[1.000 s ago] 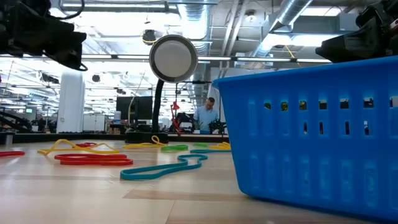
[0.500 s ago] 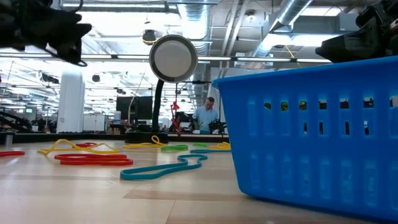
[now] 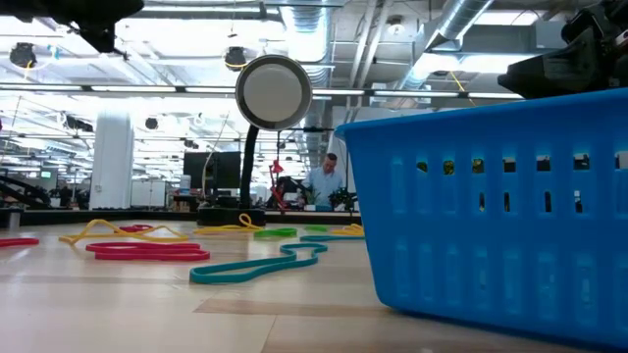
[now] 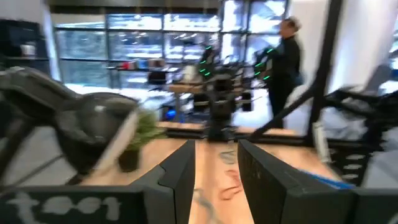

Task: Pick and place items into bin
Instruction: Put the yellow rubber band into the blue bin

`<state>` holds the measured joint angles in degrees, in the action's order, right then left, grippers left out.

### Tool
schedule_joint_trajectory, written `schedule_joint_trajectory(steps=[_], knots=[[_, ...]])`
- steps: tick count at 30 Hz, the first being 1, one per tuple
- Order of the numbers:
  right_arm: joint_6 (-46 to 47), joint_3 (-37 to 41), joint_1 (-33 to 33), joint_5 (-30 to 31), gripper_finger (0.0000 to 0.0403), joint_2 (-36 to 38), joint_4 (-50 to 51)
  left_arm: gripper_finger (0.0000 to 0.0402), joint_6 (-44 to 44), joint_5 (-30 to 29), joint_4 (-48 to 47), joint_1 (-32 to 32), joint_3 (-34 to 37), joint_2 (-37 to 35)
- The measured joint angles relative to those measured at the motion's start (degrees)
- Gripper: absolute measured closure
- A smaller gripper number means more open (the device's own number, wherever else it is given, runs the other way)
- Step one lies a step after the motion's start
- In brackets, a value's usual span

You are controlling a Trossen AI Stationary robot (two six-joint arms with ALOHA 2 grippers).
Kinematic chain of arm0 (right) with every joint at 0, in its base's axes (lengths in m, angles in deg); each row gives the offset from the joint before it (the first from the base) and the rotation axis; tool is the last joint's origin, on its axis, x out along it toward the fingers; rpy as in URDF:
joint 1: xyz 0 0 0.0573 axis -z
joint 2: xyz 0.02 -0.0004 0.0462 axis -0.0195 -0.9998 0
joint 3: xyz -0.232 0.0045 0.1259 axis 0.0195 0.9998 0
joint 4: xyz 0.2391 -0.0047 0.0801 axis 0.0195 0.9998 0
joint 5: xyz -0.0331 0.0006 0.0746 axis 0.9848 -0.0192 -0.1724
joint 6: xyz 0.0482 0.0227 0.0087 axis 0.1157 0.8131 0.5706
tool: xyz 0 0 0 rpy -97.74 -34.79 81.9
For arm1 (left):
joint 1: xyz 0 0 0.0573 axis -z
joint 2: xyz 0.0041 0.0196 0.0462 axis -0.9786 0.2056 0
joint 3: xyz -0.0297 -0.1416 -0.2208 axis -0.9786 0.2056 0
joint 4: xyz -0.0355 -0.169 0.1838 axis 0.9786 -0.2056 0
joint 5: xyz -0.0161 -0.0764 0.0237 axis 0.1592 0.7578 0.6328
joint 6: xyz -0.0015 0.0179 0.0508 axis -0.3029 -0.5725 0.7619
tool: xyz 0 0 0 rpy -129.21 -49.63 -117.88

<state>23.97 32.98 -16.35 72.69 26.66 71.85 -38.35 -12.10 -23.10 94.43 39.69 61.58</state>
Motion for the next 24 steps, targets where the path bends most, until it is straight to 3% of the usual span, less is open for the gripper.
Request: schedule_joint_trajectory(steps=[9, 15, 18, 24], knots=[[-8.7, 0.0, 0.3, 0.0, 0.0305, 0.0, 0.0, 0.0292, -0.3, -0.6, -2.9, 0.0, -3.4, 11.5], [5.5, 0.0, 0.3, -0.2, 0.0305, 0.0, 0.0, 0.0292, 3.3, -2.9, -2.4, 0.0, -4.4, 15.1], [7.7, 0.0, 0.4, 0.0, 0.0305, 0.0, -0.2, 0.0292, 5.5, -6.1, -3.0, 0.0, -5.8, 15.6], [6.9, 0.0, 0.6, 0.3, 0.0305, 0.0, -2.0, 0.0292, -9.5, -4.6, -14.0, 0.0, -6.8, 17.0]])
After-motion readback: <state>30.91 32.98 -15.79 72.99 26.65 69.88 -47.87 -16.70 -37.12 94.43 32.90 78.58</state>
